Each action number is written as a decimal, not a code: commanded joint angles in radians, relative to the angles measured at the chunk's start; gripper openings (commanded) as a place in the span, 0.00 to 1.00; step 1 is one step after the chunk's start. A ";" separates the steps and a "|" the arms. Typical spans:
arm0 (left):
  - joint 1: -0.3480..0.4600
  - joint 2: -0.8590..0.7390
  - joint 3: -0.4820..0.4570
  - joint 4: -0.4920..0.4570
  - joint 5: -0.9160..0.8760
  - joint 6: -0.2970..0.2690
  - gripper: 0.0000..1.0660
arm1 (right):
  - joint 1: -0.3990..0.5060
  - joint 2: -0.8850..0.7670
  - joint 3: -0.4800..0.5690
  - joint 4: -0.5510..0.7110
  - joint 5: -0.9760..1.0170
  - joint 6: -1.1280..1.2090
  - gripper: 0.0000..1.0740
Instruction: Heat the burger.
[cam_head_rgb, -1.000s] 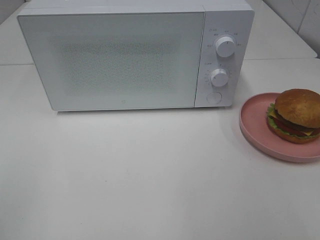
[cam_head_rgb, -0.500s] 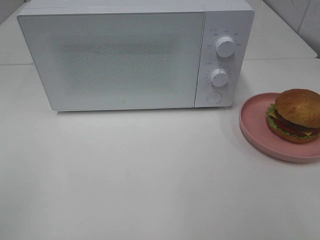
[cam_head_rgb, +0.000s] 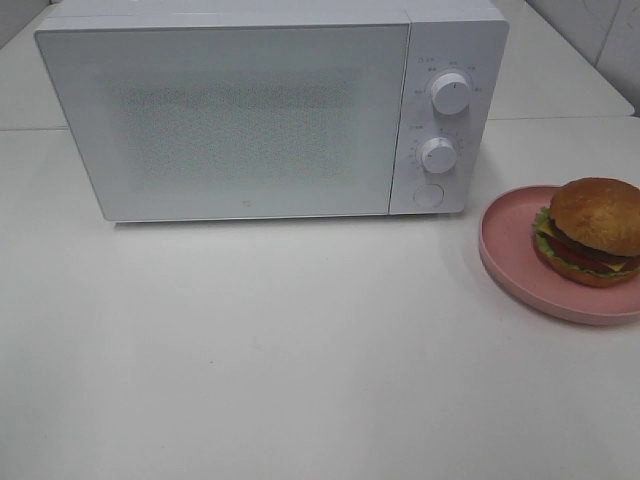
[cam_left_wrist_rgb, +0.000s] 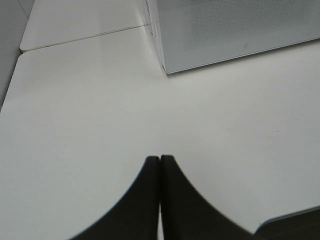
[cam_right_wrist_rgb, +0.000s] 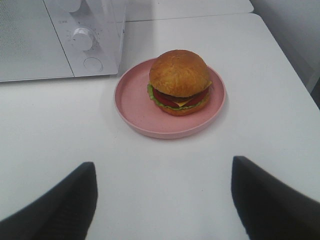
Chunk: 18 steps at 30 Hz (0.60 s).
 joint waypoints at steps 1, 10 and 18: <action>0.001 -0.021 0.004 -0.004 -0.014 -0.001 0.00 | -0.007 -0.027 0.002 -0.006 -0.011 -0.014 0.66; 0.001 -0.021 0.004 -0.004 -0.014 -0.001 0.00 | -0.007 -0.027 0.002 -0.006 -0.011 -0.014 0.66; 0.001 -0.021 0.004 -0.004 -0.014 -0.001 0.00 | -0.007 -0.027 0.002 -0.006 -0.011 -0.014 0.66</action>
